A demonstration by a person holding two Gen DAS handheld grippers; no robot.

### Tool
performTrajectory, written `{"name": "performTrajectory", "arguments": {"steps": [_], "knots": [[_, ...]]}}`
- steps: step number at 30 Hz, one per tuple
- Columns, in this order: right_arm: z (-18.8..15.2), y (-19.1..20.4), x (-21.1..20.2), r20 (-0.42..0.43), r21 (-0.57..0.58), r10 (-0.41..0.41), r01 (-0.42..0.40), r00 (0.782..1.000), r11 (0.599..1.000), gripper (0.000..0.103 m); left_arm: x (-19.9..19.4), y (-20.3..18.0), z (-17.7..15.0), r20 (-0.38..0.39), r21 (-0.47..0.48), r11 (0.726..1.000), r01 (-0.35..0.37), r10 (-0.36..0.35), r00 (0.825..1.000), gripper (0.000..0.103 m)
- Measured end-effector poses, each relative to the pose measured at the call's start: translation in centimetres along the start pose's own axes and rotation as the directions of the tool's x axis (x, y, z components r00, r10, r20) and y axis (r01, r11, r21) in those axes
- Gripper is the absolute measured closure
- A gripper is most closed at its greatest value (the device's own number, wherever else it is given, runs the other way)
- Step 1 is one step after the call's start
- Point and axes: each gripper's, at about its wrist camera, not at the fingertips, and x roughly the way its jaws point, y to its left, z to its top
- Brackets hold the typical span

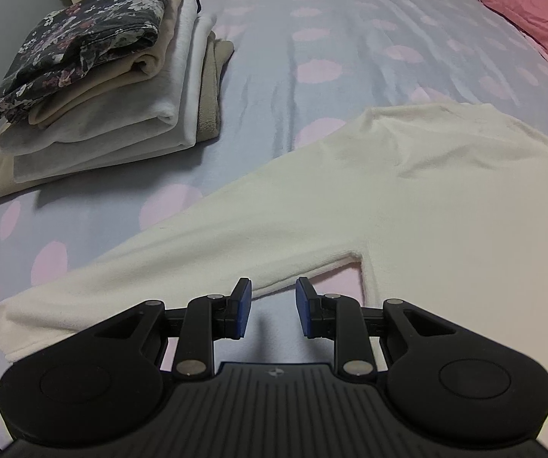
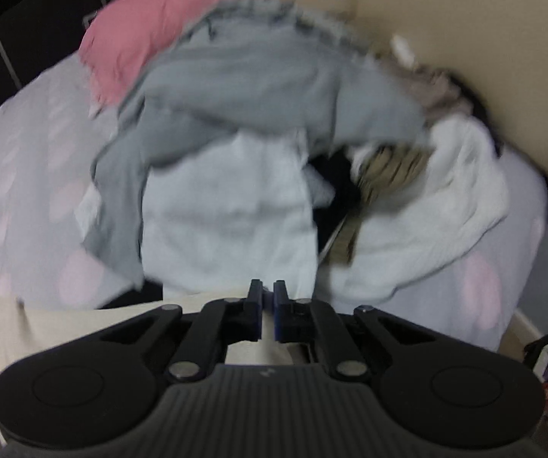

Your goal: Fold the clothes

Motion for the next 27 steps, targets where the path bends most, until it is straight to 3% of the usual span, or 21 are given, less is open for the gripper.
{"name": "performTrajectory", "arguments": {"steps": [7,12,15,22,27], "knots": [[1.7,1.8,-2.3,0.033,0.013,-0.029,0.029,0.999,1.000,0.097,-0.4,0.5,0.4,0.008,-0.029,0.999,0.028,-0.027,1.000,0.080],[3.2,4.8,-5.5,0.010,0.011,0.088,-0.088,0.996,0.996,0.097,-0.2,1.0,1.0,-0.004,-0.079,0.995,0.069,-0.069,0.998,0.080],[4.2,8.0,-8.2,0.010,-0.016,0.183,-0.183,0.983,0.983,0.097,-0.2,0.6,1.3,-0.001,-0.069,0.995,0.078,-0.078,0.997,0.080],[4.1,20.6,-13.4,-0.015,-0.147,0.417,-0.415,0.909,0.898,0.097,-0.8,-1.1,1.3,0.008,0.011,0.998,0.068,-0.068,0.998,0.080],[2.6,30.7,-16.5,-0.063,-0.230,0.580,-0.578,0.812,0.783,0.097,-1.3,-1.6,1.1,0.022,0.057,0.996,0.073,-0.075,0.997,0.080]]}}
